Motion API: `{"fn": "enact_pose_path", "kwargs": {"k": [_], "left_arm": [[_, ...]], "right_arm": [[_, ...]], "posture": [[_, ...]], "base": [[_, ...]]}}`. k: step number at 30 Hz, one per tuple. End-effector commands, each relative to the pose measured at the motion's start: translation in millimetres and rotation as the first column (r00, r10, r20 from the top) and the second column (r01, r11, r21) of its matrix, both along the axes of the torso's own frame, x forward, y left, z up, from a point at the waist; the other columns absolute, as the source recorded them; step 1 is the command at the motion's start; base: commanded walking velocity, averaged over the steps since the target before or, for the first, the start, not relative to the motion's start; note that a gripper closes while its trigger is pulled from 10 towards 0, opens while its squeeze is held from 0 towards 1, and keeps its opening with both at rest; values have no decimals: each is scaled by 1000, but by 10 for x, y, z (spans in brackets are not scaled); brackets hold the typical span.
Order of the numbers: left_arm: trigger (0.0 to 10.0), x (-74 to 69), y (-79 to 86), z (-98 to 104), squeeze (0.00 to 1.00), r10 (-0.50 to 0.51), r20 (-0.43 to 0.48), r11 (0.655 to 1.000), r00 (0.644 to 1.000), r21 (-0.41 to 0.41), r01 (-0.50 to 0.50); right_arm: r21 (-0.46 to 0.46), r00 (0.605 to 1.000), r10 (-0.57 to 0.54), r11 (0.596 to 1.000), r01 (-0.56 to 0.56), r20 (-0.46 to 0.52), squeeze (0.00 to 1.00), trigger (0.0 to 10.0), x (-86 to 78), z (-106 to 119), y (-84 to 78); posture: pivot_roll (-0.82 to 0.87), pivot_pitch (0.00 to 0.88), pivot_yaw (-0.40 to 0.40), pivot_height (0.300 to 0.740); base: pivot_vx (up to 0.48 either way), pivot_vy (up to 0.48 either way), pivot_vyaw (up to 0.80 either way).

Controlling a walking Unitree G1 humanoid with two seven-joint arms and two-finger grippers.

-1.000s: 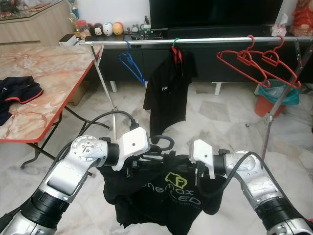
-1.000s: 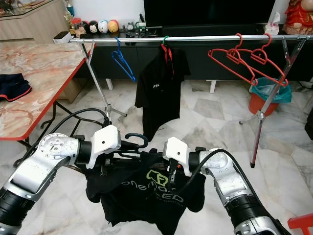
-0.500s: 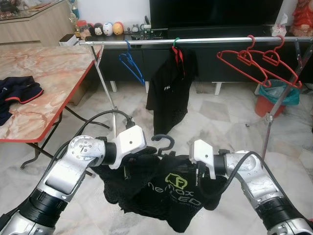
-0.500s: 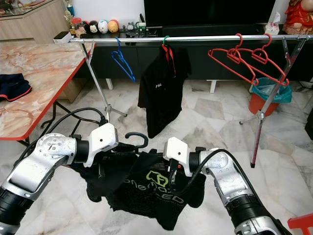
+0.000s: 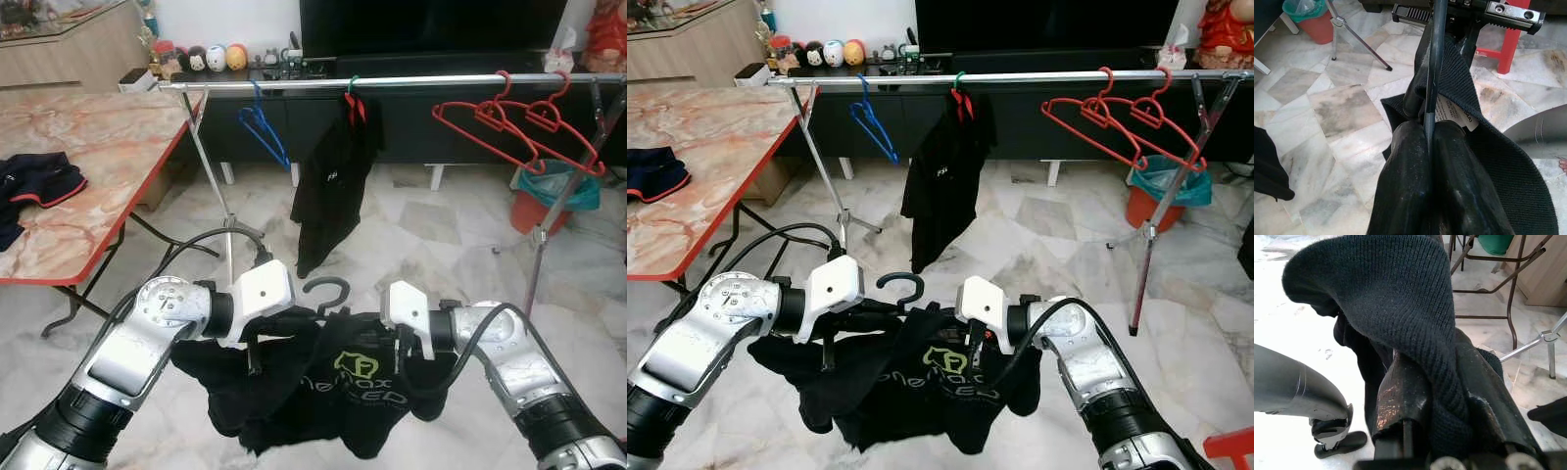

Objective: Hang hanger

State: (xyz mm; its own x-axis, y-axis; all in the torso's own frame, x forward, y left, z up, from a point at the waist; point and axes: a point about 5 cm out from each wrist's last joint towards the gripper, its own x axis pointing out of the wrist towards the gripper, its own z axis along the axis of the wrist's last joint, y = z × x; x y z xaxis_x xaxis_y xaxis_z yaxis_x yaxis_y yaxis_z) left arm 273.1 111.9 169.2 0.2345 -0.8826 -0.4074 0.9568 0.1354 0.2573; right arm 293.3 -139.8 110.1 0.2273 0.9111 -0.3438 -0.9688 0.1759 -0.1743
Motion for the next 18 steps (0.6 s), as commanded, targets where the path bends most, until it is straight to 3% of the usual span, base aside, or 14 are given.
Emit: {"fn": "enact_pose_path", "kwargs": {"k": [1, 17, 18], "left_arm": [[0, -37, -51, -8, 0, -22, -18, 1000, 1000, -14, 21], [0, -63, -92, -27, 0, -19, -29, 999, 999, -41, 17], [0, -61, -90, -29, 0, -15, -29, 999, 999, -42, 14]], "right_arm": [[55, 998, 19, 998, -23, 60, 0, 10000, 38, 155, 108], [57, 999, 2, 998, -4, 34, 0, 10000, 53, 130, 101], [59, 1000, 1, 998, -2, 26, 961, 10000, 54, 129, 96]], "posture": [[16, 0, 88, 719], [17, 0, 82, 719], [16, 0, 82, 719]], "base": [[0, 0, 0], [0, 0, 0], [0, 0, 0]]}}
